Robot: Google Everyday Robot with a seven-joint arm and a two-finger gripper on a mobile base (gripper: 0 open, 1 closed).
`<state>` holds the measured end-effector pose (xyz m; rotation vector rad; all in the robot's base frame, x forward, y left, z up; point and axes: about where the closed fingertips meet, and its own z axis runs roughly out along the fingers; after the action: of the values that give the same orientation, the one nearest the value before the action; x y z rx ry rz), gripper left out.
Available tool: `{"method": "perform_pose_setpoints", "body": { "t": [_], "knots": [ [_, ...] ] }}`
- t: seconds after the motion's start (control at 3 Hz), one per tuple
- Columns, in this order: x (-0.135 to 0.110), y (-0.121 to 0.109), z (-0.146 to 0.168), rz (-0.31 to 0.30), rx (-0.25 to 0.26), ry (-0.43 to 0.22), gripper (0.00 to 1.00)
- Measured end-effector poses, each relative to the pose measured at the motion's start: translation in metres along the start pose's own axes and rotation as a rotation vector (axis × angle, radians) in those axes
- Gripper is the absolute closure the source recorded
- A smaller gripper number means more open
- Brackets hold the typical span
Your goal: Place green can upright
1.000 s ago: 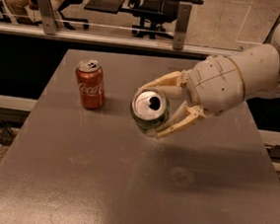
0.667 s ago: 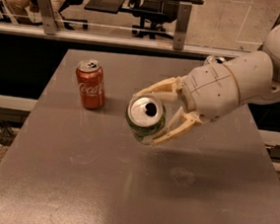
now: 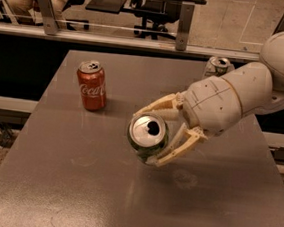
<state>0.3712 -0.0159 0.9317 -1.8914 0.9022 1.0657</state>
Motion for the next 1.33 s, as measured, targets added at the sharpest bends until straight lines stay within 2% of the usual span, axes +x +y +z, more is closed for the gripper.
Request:
{"method": "perform_pose_setpoints", "body": {
  "t": [0.33,0.67,1.0,1.33],
  "knots": [
    [0.0042,0.0160,0.0022,0.006,-0.087,0.005,1.00],
    [0.0042,0.0160,0.0022,0.006,-0.087,0.005,1.00],
    [0.0056,0.0125,0.0065,0.032,-0.016,0.017,1.00],
    [0.0018,0.0104,0.0077,0.077,0.150,0.039,1.00]
  ]
}}
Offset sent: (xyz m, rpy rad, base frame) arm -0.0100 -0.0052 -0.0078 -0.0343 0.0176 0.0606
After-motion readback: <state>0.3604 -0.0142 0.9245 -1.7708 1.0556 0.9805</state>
